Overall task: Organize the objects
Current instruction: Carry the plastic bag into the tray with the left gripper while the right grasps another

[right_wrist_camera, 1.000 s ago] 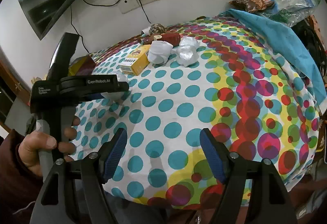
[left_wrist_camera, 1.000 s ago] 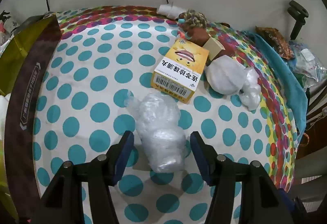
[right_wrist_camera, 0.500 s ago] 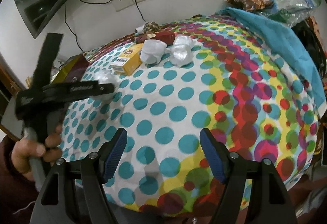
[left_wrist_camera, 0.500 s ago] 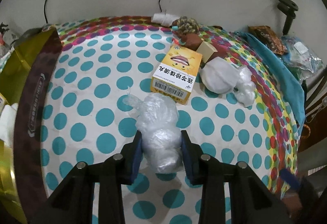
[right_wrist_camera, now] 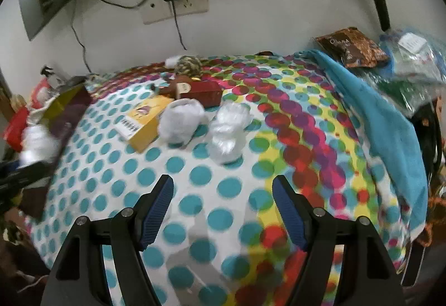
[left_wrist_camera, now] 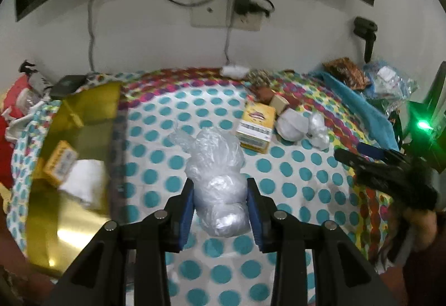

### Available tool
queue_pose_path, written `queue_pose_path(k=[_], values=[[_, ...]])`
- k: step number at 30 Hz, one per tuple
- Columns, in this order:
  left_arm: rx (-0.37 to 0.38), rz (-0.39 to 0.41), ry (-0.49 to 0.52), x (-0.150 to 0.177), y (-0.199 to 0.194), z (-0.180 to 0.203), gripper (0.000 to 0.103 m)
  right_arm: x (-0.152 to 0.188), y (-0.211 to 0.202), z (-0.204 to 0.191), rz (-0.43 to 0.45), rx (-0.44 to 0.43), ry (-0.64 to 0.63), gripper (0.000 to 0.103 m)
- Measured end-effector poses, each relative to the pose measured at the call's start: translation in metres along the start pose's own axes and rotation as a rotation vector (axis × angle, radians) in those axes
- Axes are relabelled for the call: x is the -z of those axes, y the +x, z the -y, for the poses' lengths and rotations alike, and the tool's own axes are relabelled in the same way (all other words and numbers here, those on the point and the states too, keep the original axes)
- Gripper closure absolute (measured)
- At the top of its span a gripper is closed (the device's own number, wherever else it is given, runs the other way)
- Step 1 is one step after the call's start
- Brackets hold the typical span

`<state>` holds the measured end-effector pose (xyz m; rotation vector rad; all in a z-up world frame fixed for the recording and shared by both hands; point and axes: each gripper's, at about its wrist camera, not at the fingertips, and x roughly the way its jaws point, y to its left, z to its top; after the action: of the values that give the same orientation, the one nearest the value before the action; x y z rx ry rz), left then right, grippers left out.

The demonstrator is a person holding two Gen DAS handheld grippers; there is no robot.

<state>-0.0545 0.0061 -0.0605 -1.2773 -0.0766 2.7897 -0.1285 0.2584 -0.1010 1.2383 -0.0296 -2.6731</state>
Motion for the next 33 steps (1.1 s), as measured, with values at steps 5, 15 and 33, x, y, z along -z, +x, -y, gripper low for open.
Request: queue_pose_path(k=[5,15,33], values=[[-0.042,0.022,-0.039,0.005,-0.027,-0.037,0.068,-0.018,0.029,-0.003,-0.039,0.018,-0.039,0.045],[-0.147,0.002,-0.125,0.024,-0.045,-0.102,0.068,-0.038,0.059,-0.011,-0.061,0.054,-0.041,0.046],[-0.183,-0.075,-0.238,0.044,-0.029,-0.157,0.067,-0.039,0.083,-0.023,-0.117,0.076,-0.043,0.067]])
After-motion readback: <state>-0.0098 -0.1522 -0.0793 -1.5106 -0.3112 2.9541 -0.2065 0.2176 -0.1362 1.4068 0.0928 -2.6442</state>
